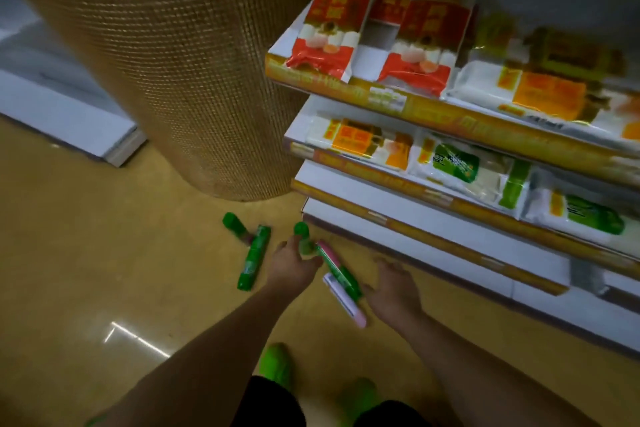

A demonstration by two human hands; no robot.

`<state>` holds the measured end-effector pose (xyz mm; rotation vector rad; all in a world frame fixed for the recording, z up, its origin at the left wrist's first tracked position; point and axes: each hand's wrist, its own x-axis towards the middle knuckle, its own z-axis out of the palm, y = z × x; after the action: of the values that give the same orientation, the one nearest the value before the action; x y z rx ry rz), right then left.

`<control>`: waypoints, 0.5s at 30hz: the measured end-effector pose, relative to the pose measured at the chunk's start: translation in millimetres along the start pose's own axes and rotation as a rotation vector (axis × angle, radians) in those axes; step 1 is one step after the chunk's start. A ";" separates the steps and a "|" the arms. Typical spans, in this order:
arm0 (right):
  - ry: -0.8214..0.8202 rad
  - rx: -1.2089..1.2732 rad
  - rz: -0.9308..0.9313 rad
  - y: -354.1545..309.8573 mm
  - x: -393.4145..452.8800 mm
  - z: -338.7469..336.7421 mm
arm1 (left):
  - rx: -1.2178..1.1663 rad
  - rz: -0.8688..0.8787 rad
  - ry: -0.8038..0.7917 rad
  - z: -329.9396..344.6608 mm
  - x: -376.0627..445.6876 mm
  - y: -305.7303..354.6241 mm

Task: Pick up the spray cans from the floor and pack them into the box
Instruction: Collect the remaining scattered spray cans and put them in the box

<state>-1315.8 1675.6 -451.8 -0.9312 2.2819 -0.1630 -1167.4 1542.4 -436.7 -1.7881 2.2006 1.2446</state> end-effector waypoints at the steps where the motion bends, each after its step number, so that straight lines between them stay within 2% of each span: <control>1: -0.008 -0.004 0.013 5.5 10.7 11.1 | -0.028 -0.033 -0.021 12.4 9.6 -7.8; 7: -0.057 -0.021 0.075 46.9 105.3 104.9 | -0.115 -0.111 -0.048 101.1 98.7 -66.0; 11: -0.081 -0.018 0.112 77.9 187.9 190.2 | -0.187 -0.188 -0.081 190.6 176.1 -126.0; 15: -0.069 0.001 0.123 110.8 285.4 280.3 | -0.323 -0.340 -0.153 296.5 243.7 -189.4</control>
<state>-1357.6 1603.9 -858.5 -0.7812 2.2675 -0.0773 -1217.6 1521.9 -861.3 -1.9855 1.6006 1.6530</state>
